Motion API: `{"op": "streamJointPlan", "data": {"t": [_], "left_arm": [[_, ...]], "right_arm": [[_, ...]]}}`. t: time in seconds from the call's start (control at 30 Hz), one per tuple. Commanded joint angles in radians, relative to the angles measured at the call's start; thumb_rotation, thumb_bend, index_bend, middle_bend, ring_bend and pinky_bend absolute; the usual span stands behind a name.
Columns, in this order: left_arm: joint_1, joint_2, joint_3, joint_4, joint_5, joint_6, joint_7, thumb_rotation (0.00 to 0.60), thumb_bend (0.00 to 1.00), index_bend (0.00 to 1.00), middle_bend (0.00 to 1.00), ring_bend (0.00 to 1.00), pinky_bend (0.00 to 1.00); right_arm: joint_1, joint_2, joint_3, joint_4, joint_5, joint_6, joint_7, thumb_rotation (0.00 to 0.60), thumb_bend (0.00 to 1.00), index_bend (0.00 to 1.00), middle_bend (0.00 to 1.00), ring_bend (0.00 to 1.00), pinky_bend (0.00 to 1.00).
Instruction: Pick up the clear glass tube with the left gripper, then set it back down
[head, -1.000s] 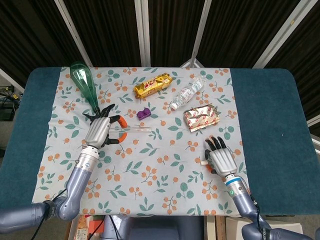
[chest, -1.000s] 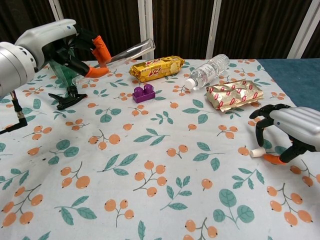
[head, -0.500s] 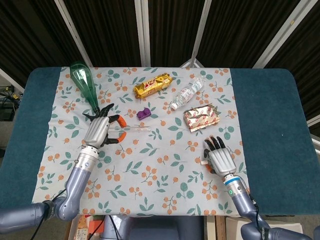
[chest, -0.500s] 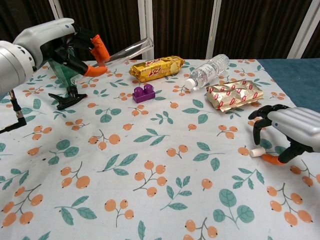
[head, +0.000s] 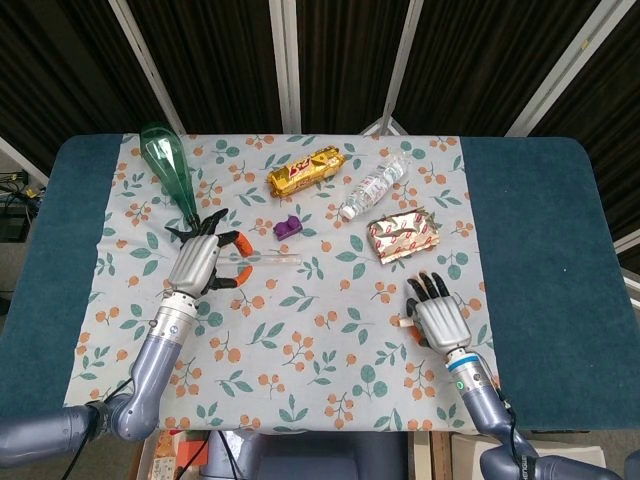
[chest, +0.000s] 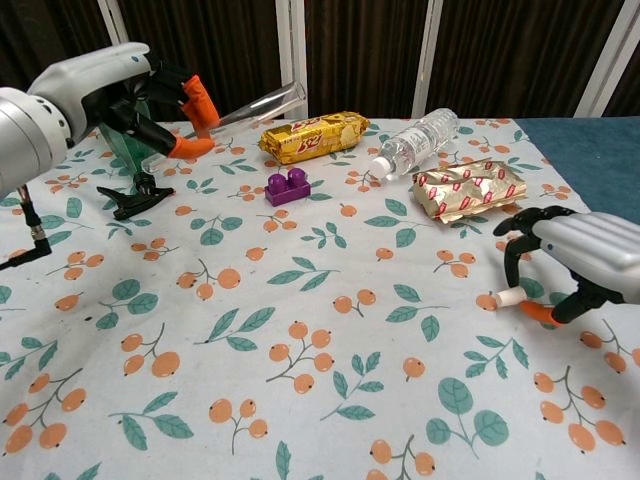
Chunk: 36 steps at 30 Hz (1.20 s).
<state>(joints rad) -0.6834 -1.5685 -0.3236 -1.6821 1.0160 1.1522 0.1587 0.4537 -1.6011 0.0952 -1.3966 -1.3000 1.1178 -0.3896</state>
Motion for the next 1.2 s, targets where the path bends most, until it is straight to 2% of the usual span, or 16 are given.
{"op": "streamJointPlan", "data": {"t": [0.03, 0.23, 0.37, 0.57, 0.8, 1.0, 1.2], "left_arm": [[-0.003, -0.007, 0.002, 0.005, -0.003, -0.003, 0.002, 0.6, 0.53, 0.61, 0.49, 0.05, 0.0], [-0.014, -0.043, 0.002, 0.022, -0.019, -0.007, 0.005, 0.6, 0.53, 0.61, 0.49, 0.05, 0.0], [-0.023, -0.086, -0.006, 0.043, -0.063, -0.013, 0.005, 0.6, 0.53, 0.61, 0.49, 0.05, 0.0], [-0.052, -0.183, -0.04, 0.099, -0.156, -0.021, 0.009, 0.6, 0.53, 0.6, 0.49, 0.05, 0.0], [-0.091, -0.296, -0.099, 0.188, -0.232, -0.032, -0.02, 0.6, 0.53, 0.6, 0.49, 0.05, 0.0], [-0.138, -0.335, -0.141, 0.225, -0.299, -0.039, 0.042, 0.6, 0.53, 0.6, 0.49, 0.05, 0.0], [-0.174, -0.337, -0.177, 0.212, -0.371, -0.035, 0.117, 0.6, 0.53, 0.6, 0.49, 0.05, 0.0]], "right_arm": [[0.002, 0.014, 0.01, -0.012, -0.014, 0.015, 0.014, 0.6, 0.44, 0.58, 0.16, 0.02, 0.0], [0.007, 0.046, 0.038, -0.032, -0.038, 0.053, 0.043, 0.6, 0.44, 0.59, 0.16, 0.02, 0.0], [0.015, 0.059, 0.071, -0.021, -0.085, 0.116, 0.067, 0.6, 0.44, 0.59, 0.16, 0.02, 0.0], [0.047, 0.066, 0.13, 0.041, -0.164, 0.211, 0.103, 0.6, 0.44, 0.59, 0.16, 0.02, 0.0], [0.098, 0.065, 0.193, 0.087, -0.174, 0.236, 0.114, 0.6, 0.44, 0.59, 0.16, 0.02, 0.0], [0.148, 0.056, 0.193, 0.163, -0.238, 0.255, 0.11, 0.6, 0.44, 0.59, 0.16, 0.02, 0.0], [0.189, 0.027, 0.179, 0.229, -0.283, 0.263, 0.086, 0.6, 0.44, 0.59, 0.16, 0.02, 0.0]]}}
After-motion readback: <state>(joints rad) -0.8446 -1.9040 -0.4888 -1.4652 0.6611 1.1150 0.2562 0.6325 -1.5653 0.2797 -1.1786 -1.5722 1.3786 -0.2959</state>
